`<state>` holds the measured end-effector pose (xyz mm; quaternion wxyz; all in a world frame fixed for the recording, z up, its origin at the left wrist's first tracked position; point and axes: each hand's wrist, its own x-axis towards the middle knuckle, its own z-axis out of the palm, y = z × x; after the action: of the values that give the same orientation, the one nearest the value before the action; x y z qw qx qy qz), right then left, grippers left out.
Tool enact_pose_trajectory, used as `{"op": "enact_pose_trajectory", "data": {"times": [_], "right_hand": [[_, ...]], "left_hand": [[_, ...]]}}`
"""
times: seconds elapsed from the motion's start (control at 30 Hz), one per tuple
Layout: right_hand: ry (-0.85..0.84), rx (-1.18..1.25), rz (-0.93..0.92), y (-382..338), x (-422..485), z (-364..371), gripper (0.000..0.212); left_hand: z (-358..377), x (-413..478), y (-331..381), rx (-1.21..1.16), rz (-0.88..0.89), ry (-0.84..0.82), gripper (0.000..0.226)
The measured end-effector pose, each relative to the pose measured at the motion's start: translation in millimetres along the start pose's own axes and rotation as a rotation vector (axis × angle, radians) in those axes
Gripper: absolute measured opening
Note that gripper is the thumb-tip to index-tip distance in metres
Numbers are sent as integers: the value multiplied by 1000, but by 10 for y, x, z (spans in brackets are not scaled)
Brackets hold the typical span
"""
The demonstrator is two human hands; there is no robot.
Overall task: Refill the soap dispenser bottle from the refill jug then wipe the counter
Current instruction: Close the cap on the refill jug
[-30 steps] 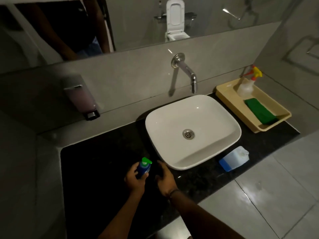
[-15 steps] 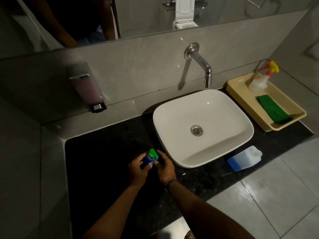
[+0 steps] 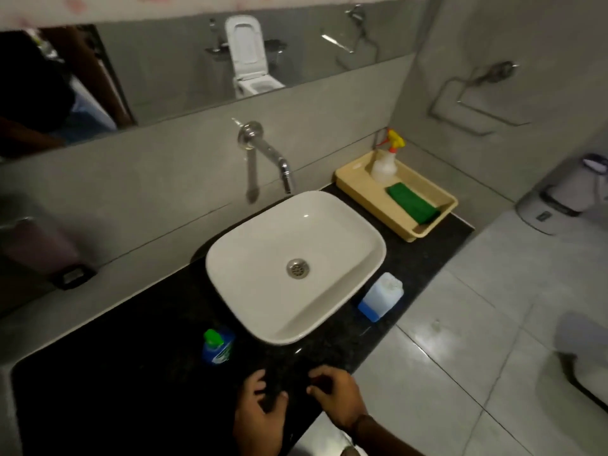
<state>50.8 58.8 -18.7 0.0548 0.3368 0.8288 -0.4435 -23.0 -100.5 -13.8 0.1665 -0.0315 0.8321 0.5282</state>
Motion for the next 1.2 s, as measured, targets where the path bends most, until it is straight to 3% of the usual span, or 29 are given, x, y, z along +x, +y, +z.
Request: {"op": "enact_pose_trajectory", "data": {"times": [0.13,0.3,0.47,0.67,0.8,0.97,1.2], "right_hand": [[148,-45,135,414,41,-749,19],[338,-82,193,733,396,-1522,14],[454,-65,221,905,1000,-2086,19],[228,-225,156,928,1663,-2439,41],[103,-305,100,930,1947,-2460,43],[64,-326,84,876,2100,-2506,35],[94,-172,-76,379,1629,-2965,32]], "left_hand": [[557,-139,688,71,212,-183,64],[1254,13,1403,150,487,-269,78],[1941,155,1683,197,567,-277,85],[2360,254,1588,233,551,-214,83],[2466,318,1593,344,546,-187,76],[2521,297,1579,316,446,-174,75],[2408,307,1538,248,488,-179,79]]}}
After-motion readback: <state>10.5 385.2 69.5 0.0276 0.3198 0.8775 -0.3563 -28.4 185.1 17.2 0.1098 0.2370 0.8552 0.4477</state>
